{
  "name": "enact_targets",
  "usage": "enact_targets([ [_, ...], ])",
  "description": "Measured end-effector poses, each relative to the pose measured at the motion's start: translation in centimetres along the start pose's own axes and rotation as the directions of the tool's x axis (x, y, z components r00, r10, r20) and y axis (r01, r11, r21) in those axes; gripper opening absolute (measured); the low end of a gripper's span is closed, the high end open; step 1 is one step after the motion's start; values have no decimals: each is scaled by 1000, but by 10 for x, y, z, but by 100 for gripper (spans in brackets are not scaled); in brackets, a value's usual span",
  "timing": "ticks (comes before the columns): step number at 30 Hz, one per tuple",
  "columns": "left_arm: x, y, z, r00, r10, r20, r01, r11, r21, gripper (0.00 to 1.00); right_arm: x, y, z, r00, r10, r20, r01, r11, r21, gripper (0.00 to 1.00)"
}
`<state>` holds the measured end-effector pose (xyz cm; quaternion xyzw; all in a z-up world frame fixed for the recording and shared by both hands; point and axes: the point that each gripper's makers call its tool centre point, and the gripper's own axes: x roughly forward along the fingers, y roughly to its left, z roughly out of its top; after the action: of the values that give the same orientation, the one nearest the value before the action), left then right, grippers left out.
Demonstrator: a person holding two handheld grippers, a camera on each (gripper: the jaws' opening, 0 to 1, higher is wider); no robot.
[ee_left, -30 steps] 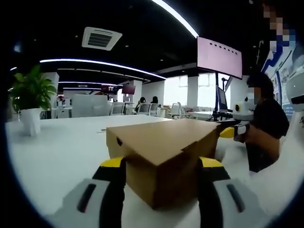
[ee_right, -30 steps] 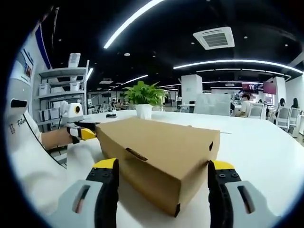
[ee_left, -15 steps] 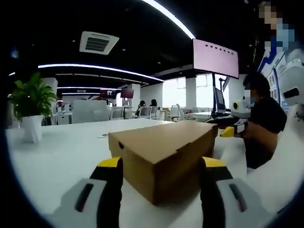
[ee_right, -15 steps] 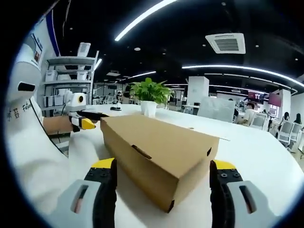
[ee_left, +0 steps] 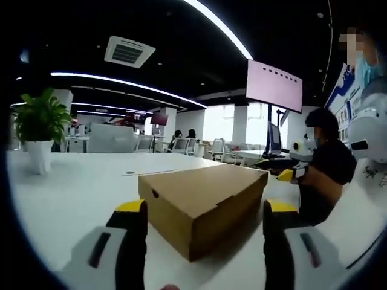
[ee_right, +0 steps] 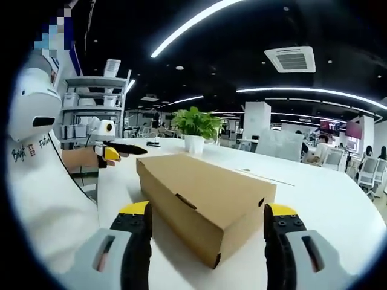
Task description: Operate the shoe box by opening the lid, removing the specified soft item, and placing it in the target area until the item is outside and the box remains undamaged.
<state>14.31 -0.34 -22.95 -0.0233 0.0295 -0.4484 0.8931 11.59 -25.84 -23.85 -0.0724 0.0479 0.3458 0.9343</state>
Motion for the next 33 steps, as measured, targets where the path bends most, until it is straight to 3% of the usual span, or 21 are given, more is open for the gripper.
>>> enact_targets([
  [3,-6,2,12,999,19,33,-18,1000,-13,84,-2,9,6,999,32,22,-32,999,-10,81],
  [6,-7,2,12,1000,28,-1,-28,999,20,81,-4,12,9,999,45,27,-45,999,9,81],
  [9,-9,-2,13,999,12,-34,-12,1000,6,79,-8,15,16,997,57,52,-59,998,25,81],
  [12,-13,-4,15,998,8,-62,-6,999,32,69,-10,17,23,996,60,66,-62,998,31,82],
  [13,-16,-3,13,995,22,-95,-19,999,40,65,-10,17,25,996,62,71,-65,997,39,82],
  [14,-16,-5,16,996,25,-84,-22,999,44,65,-10,17,27,995,65,75,-68,997,45,82],
  [15,-17,-4,21,997,37,-62,-33,997,69,66,-11,19,29,994,68,80,-72,997,38,83],
  [18,-20,-3,22,996,55,-74,-44,989,143,68,-12,21,30,996,60,61,-61,998,1,83],
  [20,-23,-2,20,993,71,-94,-54,982,180,58,-13,22,32,997,55,61,-55,998,-17,82],
  [24,-23,-1,20,993,75,-93,-58,982,179,67,-19,21,44,994,50,98,-41,995,-88,80],
  [25,-23,-1,21,994,75,-80,-55,972,227,66,-21,22,45,993,57,102,-47,994,-103,77],
  [26,-22,2,19,991,92,-95,-57,945,322,62,-23,25,47,991,77,113,-64,991,-121,74],
  [27,-22,2,16,990,93,-109,-52,940,338,61,-24,25,48,990,82,115,-66,989,-132,74],
  [28,-21,1,15,991,84,-106,-48,950,309,62,-25,25,49,990,77,116,-61,988,-141,75],
  [29,-19,-3,11,991,44,-124,0,942,335,64,-26,23,48,992,67,107,-48,984,-173,76],
  [31,-21,1,15,992,80,-93,-38,922,386,64,-28,19,50,993,39,108,-14,975,-224,76],
  [33,-22,-3,14,993,64,-98,-17,905,425,61,-28,22,52,993,51,109,-25,975,-221,76],
])
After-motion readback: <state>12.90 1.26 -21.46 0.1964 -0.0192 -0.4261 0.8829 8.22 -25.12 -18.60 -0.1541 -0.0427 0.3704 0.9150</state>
